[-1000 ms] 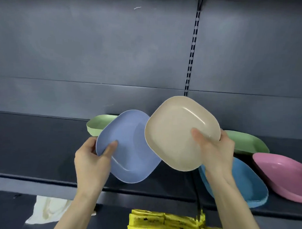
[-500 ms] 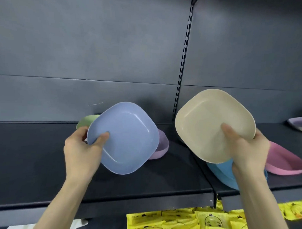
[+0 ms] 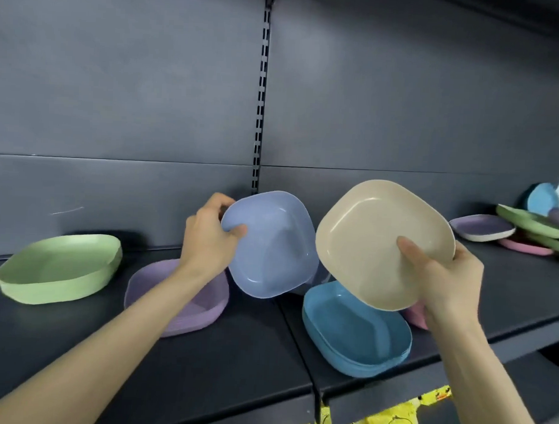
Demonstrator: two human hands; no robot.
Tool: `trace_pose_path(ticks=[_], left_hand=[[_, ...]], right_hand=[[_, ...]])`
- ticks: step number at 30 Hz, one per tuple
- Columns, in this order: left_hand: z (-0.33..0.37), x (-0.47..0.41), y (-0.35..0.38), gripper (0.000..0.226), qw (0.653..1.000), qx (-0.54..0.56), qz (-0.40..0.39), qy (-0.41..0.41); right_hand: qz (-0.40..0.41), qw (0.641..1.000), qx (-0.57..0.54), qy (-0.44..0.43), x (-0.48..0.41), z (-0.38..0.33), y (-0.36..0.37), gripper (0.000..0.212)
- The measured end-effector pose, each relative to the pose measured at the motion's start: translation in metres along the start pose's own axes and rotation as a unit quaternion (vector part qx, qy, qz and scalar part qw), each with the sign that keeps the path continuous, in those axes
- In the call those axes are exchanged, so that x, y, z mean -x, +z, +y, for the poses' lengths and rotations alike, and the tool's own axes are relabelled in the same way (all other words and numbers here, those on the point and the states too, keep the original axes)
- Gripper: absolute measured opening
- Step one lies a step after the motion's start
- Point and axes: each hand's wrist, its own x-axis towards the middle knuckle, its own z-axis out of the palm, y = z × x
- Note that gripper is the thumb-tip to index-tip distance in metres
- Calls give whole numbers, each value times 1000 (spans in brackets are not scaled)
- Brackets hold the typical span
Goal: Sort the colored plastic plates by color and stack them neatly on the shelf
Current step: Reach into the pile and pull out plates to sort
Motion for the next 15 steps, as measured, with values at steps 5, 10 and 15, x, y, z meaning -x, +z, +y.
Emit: trace_pose_path(ticks=[5, 10, 15], left_hand=[[0, -36, 50, 23, 999, -43, -31, -10], [-5, -63, 81, 23, 992, -63, -107, -34], [-15, -82, 92, 24, 973, -84, -204, -71]], right_hand=[[-58, 998, 15, 4, -56, 19, 0, 14], [-112, 993, 32, 23, -103, 36, 2, 21], [-161, 986, 35, 38, -127, 48, 11, 20]])
